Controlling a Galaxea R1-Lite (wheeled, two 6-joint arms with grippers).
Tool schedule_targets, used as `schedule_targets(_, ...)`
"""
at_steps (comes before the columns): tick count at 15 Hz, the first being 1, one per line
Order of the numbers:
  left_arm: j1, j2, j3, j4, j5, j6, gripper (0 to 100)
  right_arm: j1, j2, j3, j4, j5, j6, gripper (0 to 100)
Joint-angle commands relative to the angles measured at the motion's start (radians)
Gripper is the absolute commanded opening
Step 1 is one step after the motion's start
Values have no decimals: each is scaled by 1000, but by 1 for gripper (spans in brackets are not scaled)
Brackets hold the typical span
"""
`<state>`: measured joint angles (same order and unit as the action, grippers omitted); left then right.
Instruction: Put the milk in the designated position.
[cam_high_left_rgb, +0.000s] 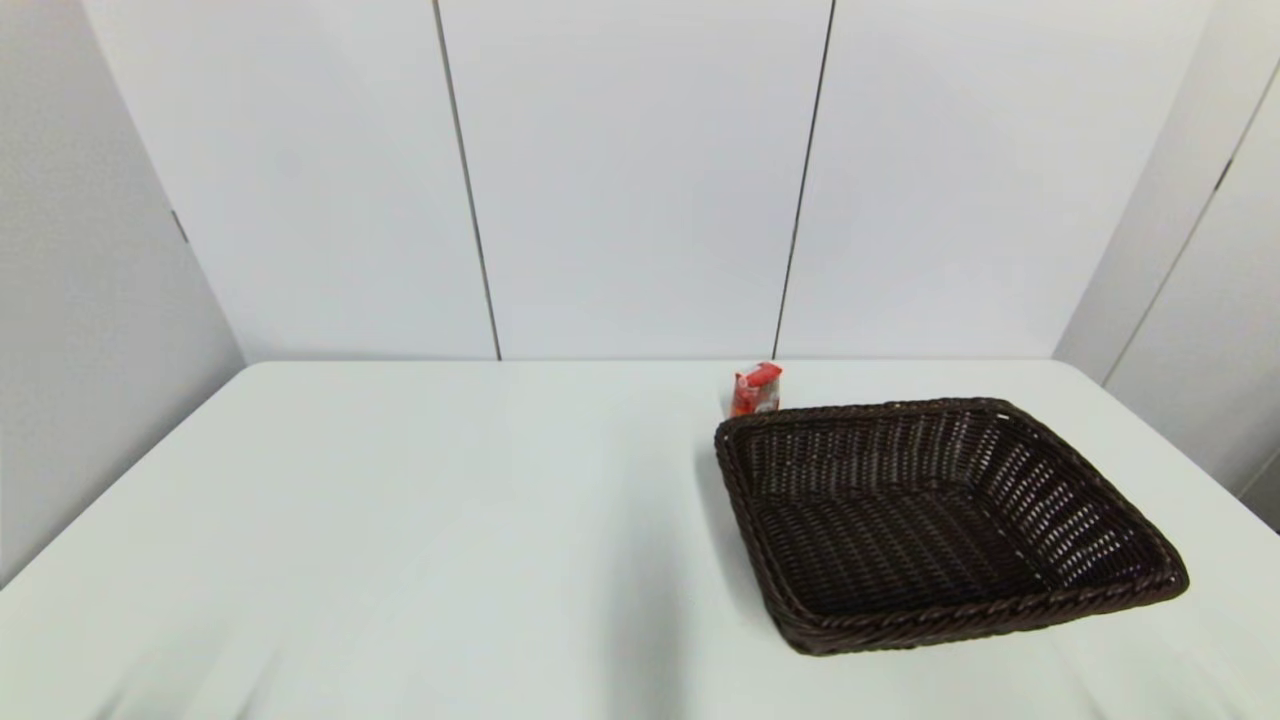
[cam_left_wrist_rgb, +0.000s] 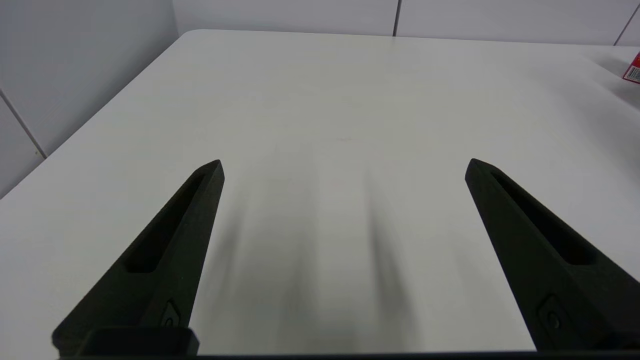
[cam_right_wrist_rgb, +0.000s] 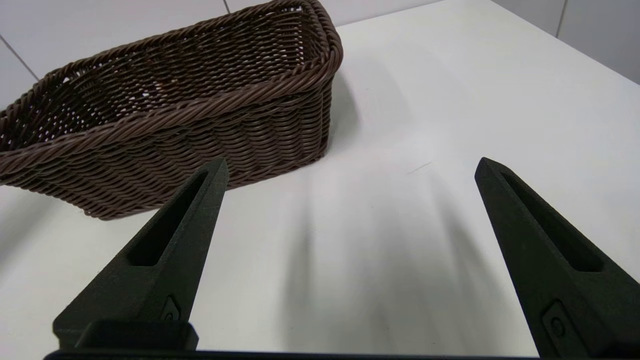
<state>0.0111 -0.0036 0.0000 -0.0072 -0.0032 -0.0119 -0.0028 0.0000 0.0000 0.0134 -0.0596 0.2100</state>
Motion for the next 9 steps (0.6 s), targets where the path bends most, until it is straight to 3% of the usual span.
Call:
schedule_targets(1, 0, 4, 0, 0, 0, 0, 100, 0, 2, 0, 0, 0, 2, 100)
schedule_targets(9, 1, 4, 0, 0, 0, 0, 100, 0, 0, 0, 0, 0, 2, 100)
